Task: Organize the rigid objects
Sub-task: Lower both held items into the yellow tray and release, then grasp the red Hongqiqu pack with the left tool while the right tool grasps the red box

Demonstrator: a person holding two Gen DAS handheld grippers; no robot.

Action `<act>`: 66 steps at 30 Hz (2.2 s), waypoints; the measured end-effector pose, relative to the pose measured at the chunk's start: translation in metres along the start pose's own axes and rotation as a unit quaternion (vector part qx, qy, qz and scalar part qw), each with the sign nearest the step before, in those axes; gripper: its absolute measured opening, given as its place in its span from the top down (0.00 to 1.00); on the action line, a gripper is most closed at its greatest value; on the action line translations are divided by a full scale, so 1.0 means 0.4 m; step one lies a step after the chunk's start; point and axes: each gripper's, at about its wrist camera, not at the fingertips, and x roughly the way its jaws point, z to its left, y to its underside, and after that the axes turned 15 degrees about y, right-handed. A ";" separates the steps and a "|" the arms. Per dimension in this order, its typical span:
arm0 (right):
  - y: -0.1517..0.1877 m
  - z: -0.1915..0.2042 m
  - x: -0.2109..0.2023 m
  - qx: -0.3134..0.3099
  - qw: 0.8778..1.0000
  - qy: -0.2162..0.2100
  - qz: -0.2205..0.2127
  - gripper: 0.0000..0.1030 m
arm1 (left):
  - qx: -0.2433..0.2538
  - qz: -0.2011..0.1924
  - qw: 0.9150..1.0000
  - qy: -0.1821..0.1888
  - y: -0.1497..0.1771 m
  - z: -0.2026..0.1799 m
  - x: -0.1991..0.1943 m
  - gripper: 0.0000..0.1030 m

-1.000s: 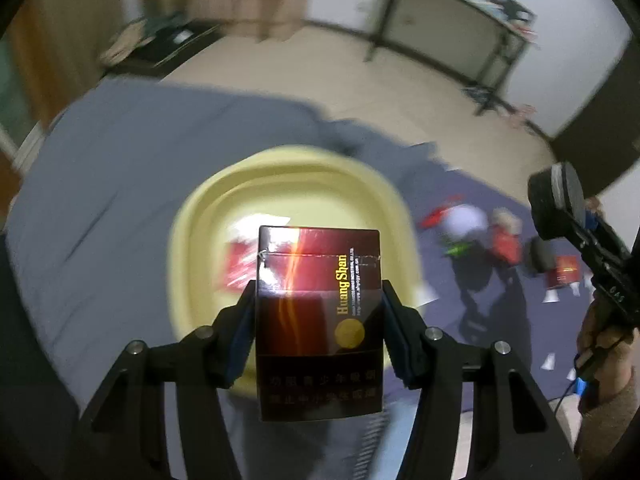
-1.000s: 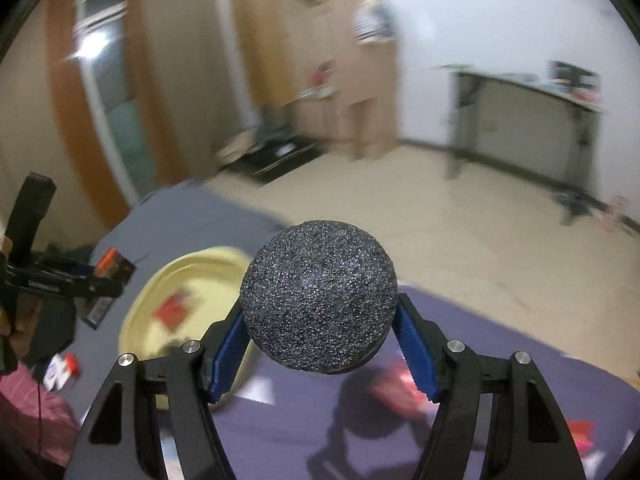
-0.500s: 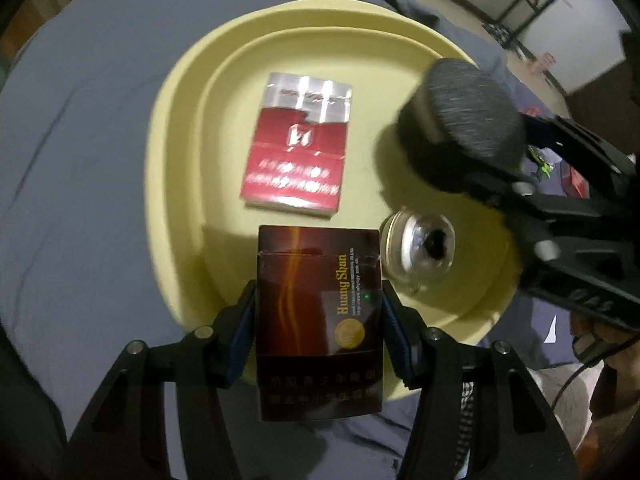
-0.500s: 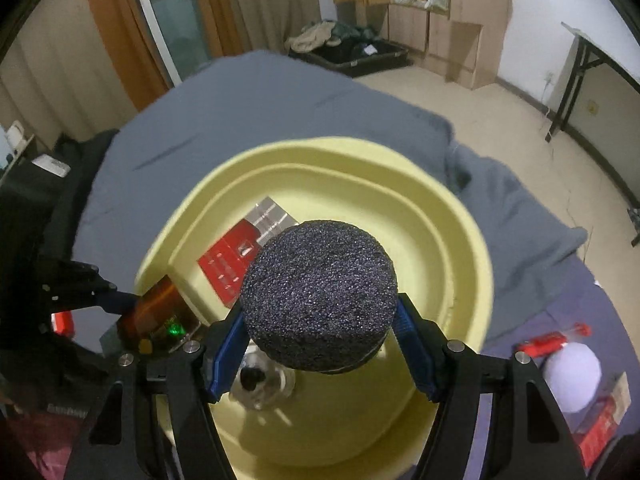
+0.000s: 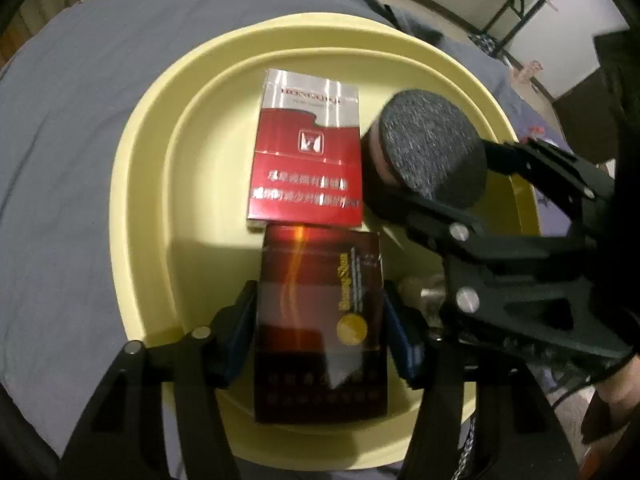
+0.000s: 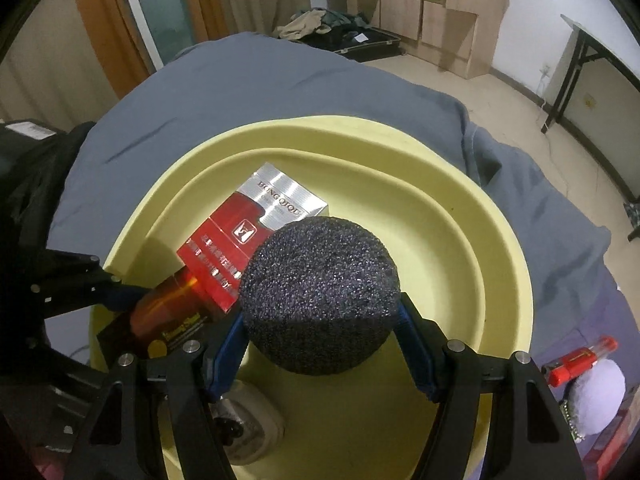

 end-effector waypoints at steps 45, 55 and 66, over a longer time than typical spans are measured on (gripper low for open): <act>0.733 -0.894 -0.378 0.330 0.918 0.220 0.018 0.00 | 0.206 0.027 0.978 -0.010 -0.145 -0.865 0.416 0.02; 0.713 -0.886 -0.333 0.306 0.920 0.244 0.005 0.13 | 0.182 0.015 0.983 0.024 -0.155 -0.839 0.391 0.45; 0.690 -0.818 -0.469 0.297 0.925 0.223 -0.073 0.13 | 0.145 -0.076 0.985 0.061 -0.064 -0.676 0.007 0.45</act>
